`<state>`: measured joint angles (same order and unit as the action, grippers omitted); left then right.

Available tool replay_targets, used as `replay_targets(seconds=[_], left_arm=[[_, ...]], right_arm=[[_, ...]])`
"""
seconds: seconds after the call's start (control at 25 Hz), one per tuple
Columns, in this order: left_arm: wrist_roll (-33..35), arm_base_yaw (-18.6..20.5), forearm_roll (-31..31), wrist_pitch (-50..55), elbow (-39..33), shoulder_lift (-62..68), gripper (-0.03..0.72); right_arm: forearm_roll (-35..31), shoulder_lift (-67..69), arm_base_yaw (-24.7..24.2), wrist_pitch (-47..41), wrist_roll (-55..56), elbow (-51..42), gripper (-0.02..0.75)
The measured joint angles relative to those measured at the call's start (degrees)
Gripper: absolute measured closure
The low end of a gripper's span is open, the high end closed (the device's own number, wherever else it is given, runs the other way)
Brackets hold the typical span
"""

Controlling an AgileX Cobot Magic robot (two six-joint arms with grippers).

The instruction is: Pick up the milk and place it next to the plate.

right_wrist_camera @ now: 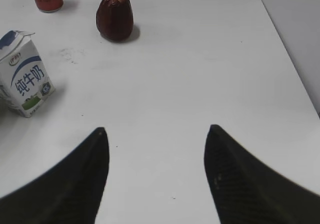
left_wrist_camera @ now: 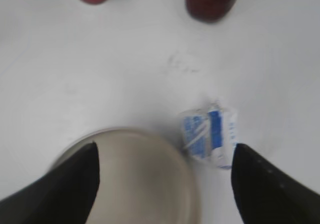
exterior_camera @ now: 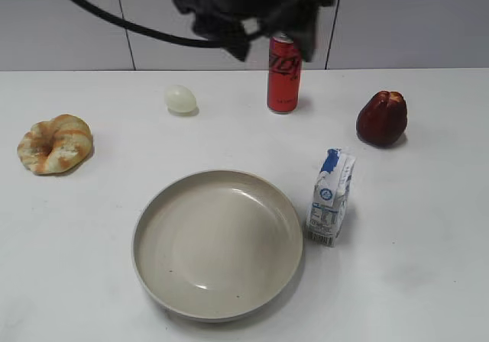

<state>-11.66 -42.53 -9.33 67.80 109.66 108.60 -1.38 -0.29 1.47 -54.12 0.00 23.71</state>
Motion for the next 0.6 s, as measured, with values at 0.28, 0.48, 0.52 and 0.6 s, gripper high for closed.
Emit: replay_targets(seconds=[0.28,0.48,0.52,0.6], left_arm=[[5.8,13.8,2.0,1.5,-7.0,-3.6,0.118],[7.9,20.8,5.2,1.7,-21.4,-11.1,0.127],[8.0,22.0,6.2,1.7,-25.0,-13.3,0.129],[8.2,25.4,7.6,1.7,-31.9,-17.8,0.132]], right_arm=[[0.0,0.0,0.0,0.0,0.0,0.0,0.279],[0.0,0.0,0.0,0.0,0.0,0.0,0.279],[0.0,0.0,0.0,0.0,0.0,0.0,0.279],[0.0,0.0,0.0,0.0,0.0,0.0,0.279]])
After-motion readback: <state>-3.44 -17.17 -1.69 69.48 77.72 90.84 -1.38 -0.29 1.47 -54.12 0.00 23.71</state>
